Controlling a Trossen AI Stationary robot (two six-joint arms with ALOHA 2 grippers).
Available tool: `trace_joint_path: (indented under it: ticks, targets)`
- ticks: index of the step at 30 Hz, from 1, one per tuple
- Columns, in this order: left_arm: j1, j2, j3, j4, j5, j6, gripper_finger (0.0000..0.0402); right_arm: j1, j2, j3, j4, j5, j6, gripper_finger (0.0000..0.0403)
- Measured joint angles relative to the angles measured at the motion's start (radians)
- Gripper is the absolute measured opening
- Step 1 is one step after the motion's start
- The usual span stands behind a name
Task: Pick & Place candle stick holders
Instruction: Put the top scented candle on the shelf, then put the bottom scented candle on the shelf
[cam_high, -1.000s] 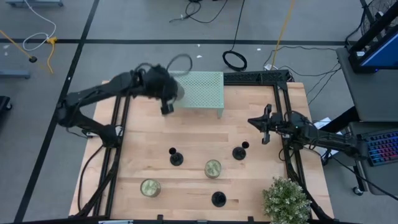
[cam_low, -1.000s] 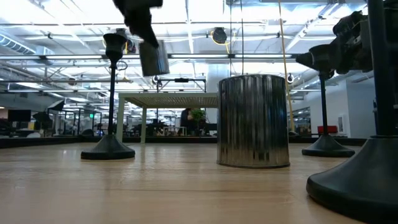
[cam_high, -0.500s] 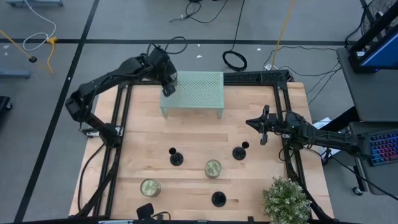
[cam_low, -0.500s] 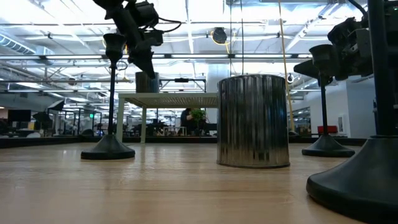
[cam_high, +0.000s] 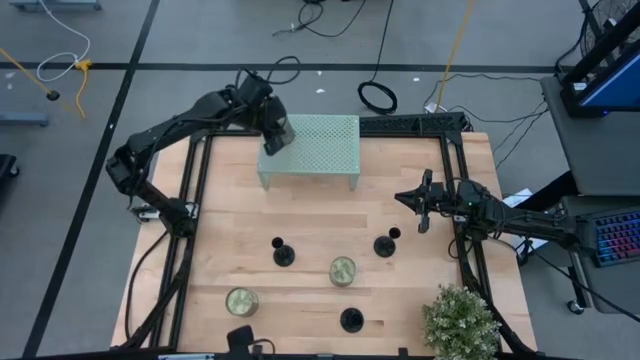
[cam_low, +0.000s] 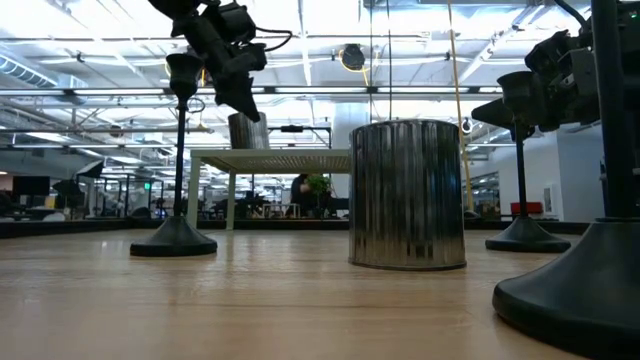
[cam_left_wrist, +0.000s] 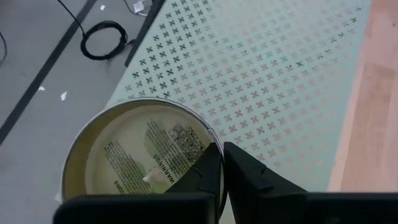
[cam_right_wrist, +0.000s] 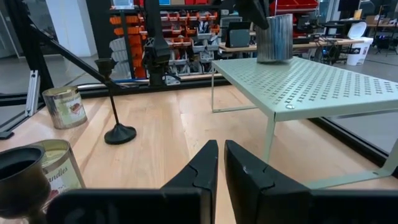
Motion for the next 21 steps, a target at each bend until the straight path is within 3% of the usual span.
trace_joint_path:
  ticks: [8,14,21]
  targets:
    - [0.002,0.000,0.000,0.052,-0.002,0.007,0.0064,0.000,0.000,0.000,0.000,0.000,0.000,0.0020]
    - [0.001,-0.007,0.000,0.066,-0.103,0.016,0.0096,0.000,0.000,0.000,0.000,0.000,0.001,0.0021]
    - [-0.058,-0.119,0.000,0.004,-0.102,0.016,0.0119,0.000,0.000,0.000,0.001,-0.002,0.028,0.0048]
